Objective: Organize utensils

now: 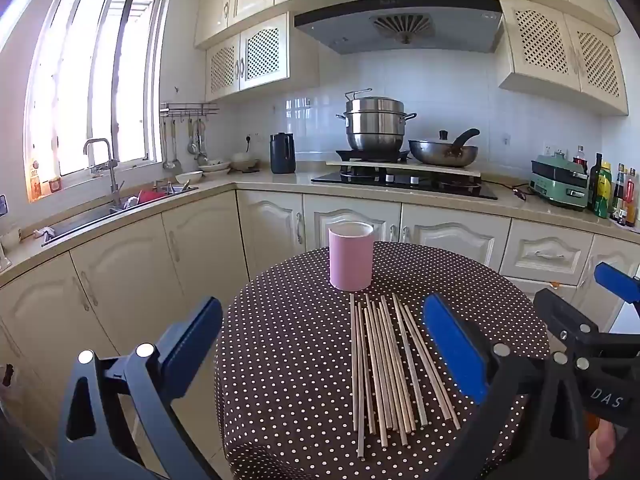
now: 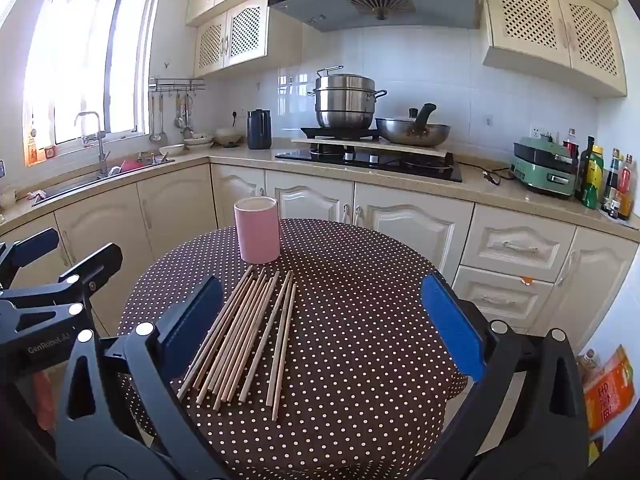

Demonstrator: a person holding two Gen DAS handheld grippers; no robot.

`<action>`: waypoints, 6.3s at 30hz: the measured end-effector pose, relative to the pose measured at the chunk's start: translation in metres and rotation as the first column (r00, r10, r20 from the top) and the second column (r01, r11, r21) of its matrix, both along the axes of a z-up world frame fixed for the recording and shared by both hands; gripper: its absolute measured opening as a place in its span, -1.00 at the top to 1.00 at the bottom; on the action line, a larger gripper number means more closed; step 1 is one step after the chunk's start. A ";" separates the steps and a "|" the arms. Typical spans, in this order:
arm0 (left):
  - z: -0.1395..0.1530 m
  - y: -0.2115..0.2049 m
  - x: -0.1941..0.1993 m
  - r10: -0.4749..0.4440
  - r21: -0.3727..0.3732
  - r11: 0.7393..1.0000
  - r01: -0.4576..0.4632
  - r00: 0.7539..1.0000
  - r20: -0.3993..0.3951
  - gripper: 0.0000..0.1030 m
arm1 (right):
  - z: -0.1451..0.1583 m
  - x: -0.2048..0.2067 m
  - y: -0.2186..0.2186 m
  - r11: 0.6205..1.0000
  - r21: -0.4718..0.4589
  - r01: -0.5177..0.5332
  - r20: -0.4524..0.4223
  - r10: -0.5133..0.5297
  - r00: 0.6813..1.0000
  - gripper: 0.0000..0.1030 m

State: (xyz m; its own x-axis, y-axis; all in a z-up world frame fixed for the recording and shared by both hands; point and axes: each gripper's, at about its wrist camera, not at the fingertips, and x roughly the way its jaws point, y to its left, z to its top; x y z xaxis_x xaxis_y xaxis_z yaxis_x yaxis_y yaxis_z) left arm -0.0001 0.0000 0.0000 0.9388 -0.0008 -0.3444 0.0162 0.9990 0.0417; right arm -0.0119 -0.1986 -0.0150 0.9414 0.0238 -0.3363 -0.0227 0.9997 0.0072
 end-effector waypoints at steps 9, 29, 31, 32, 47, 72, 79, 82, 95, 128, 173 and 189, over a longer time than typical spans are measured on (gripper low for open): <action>-0.010 -0.002 0.005 -0.009 0.002 1.000 0.009 1.000 -0.009 -0.92 | -0.005 0.001 0.003 1.000 0.000 -0.001 0.000 0.001 1.000 -0.90; -0.011 -0.005 0.011 -0.030 -0.012 0.999 0.030 0.999 -0.027 -0.92 | -0.006 0.008 -0.002 1.000 0.028 -0.013 -0.027 0.013 1.000 -0.90; -0.012 -0.005 0.011 -0.033 -0.015 0.999 0.033 0.999 -0.030 -0.92 | -0.007 0.009 -0.002 0.999 0.030 -0.011 -0.035 0.012 0.999 -0.90; -0.012 -0.005 0.011 -0.037 -0.016 0.999 0.036 0.999 -0.031 -0.92 | -0.007 0.010 -0.002 1.000 0.029 -0.008 -0.040 0.010 0.999 -0.90; -0.011 0.009 0.010 -0.033 -0.042 0.999 0.032 0.999 -0.013 -0.92 | -0.003 0.016 0.008 0.999 0.031 -0.020 -0.066 0.022 0.998 -0.90; -0.016 0.020 0.016 -0.033 -0.064 0.997 0.031 0.999 -0.035 -0.92 | 0.003 0.021 0.017 0.999 0.037 -0.024 -0.091 0.027 0.995 -0.90; -0.017 0.023 0.019 -0.028 -0.070 0.997 0.025 0.999 -0.041 -0.92 | 0.001 0.026 0.019 0.999 0.036 -0.036 -0.100 0.039 0.994 -0.90; -0.019 0.023 0.023 -0.029 -0.071 0.997 0.026 0.998 -0.051 -0.92 | -0.001 0.030 0.019 0.999 0.040 -0.037 -0.111 0.042 0.993 -0.90; -0.037 0.021 0.049 -0.048 -0.070 0.997 0.041 0.992 -0.113 -0.92 | -0.019 0.053 0.014 0.998 0.059 -0.014 -0.186 0.025 0.982 -0.90; -0.138 0.012 0.197 -0.016 -0.005 1.000 0.016 0.877 -0.481 -0.92 | -0.131 0.202 -0.001 0.995 0.025 0.097 -0.583 -0.064 0.810 -0.90; -0.144 -0.001 0.206 -0.078 -0.030 0.997 0.074 0.814 -0.576 0.87 | -0.125 0.229 -0.002 0.975 0.110 -0.192 -0.550 0.221 0.806 0.82; -0.146 0.008 0.232 0.040 -0.012 0.998 -0.054 0.849 -0.527 0.63 | -0.127 0.237 -0.001 0.988 0.130 -0.085 -0.537 0.142 0.832 0.86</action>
